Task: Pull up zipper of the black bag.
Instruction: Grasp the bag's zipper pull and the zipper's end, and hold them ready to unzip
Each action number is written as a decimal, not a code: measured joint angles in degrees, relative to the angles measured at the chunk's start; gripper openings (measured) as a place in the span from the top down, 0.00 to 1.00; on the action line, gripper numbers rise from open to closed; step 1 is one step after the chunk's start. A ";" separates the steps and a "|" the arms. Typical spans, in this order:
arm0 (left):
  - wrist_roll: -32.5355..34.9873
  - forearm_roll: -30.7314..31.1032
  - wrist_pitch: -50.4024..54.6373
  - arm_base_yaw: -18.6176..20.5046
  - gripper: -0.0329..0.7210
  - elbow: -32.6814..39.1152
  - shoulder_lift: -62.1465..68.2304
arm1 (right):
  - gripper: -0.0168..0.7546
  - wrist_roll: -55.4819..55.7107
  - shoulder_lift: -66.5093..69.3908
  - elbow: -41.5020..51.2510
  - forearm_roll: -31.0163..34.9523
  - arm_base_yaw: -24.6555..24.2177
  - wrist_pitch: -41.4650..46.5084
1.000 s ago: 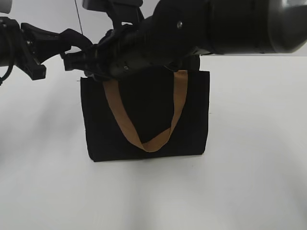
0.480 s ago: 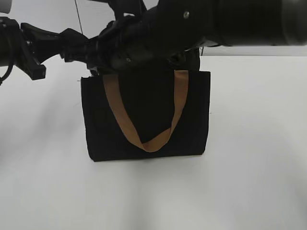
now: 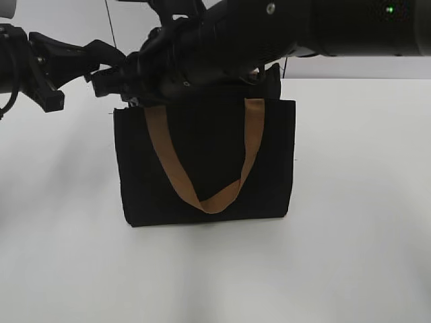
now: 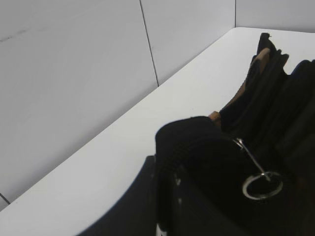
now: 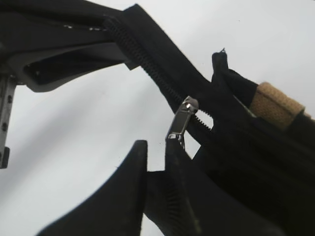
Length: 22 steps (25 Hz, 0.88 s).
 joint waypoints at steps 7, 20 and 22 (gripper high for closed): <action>-0.49 0.00 0.00 0.00 0.97 0.00 0.00 | 0.67 -6.49 2.09 0.00 -1.48 0.00 -1.86; -0.78 0.00 0.00 0.00 0.97 0.00 0.00 | 0.71 -11.71 2.26 0.00 -1.44 0.06 -3.27; -0.90 0.00 0.00 0.00 0.97 0.00 0.00 | 0.69 -13.82 1.47 0.00 -1.44 0.06 -2.04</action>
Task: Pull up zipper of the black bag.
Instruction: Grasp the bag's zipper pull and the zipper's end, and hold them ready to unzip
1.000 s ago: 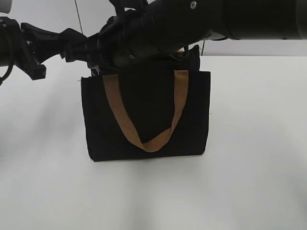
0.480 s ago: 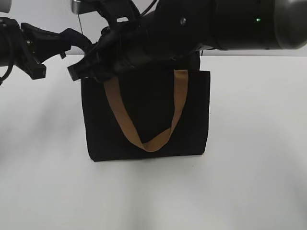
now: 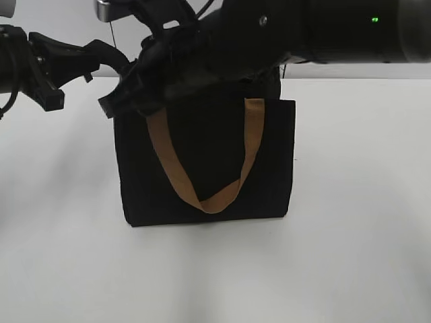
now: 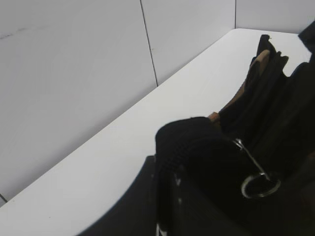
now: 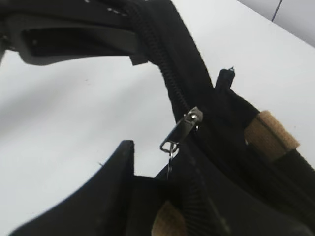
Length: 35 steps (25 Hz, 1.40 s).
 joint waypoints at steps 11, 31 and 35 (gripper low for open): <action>-0.11 0.00 0.00 0.00 0.97 0.00 0.00 | 0.56 -7.24 -1.30 0.00 0.06 0.59 4.97; -0.87 0.00 -1.05 0.00 0.97 0.00 0.00 | 0.56 9.88 0.95 0.00 6.29 0.59 -1.86; -1.47 -0.06 -1.32 0.00 0.97 0.00 -0.06 | 0.57 12.43 0.95 0.00 7.57 0.59 -1.97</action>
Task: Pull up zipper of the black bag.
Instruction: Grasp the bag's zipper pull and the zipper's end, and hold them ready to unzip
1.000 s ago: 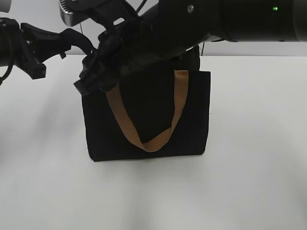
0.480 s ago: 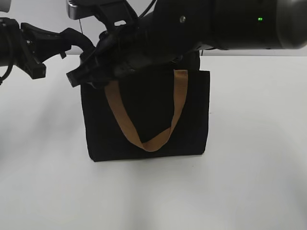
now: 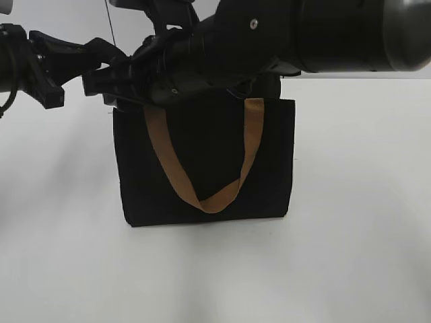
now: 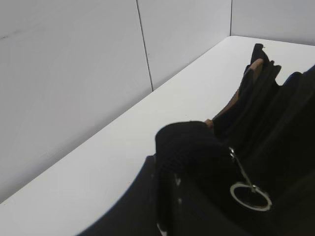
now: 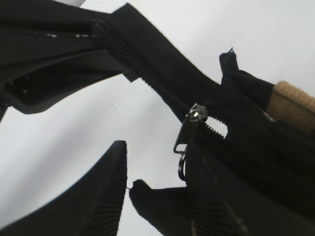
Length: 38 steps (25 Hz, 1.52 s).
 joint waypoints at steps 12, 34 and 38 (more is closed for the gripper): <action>-0.56 -2.75 -2.21 0.00 0.97 0.05 -2.69 | 0.64 2.72 0.94 0.00 0.40 -1.42 -1.28; -5.50 3.25 7.81 -0.28 0.97 0.05 -2.74 | 0.98 -7.19 -2.46 -0.34 0.46 -1.88 5.41; -7.98 4.25 9.73 -0.46 0.97 0.05 -2.80 | 0.98 -8.54 -2.46 -2.84 0.46 -3.19 7.89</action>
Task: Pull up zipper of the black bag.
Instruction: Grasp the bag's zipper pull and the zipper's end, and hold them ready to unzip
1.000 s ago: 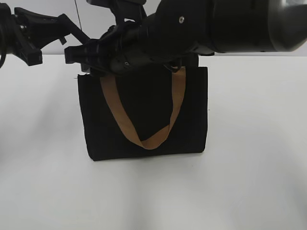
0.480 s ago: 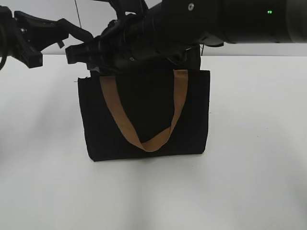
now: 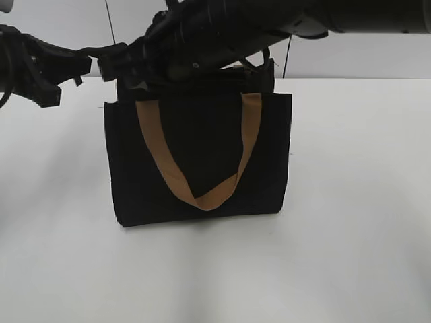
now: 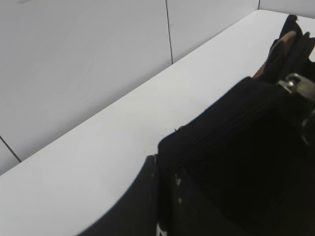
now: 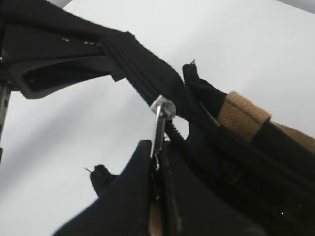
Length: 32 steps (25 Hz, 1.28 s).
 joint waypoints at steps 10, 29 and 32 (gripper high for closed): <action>-6.94 4.48 0.36 0.05 0.97 0.19 -0.96 | 0.98 -4.15 0.50 -1.49 0.65 -3.55 9.76; -46.98 24.78 -6.87 5.17 0.97 0.23 -7.19 | 1.00 -18.25 3.28 -10.67 -0.64 -6.31 28.10; -47.65 24.96 -7.49 5.44 0.97 0.23 -7.31 | 1.00 -20.02 3.28 -11.02 -1.64 -7.00 29.77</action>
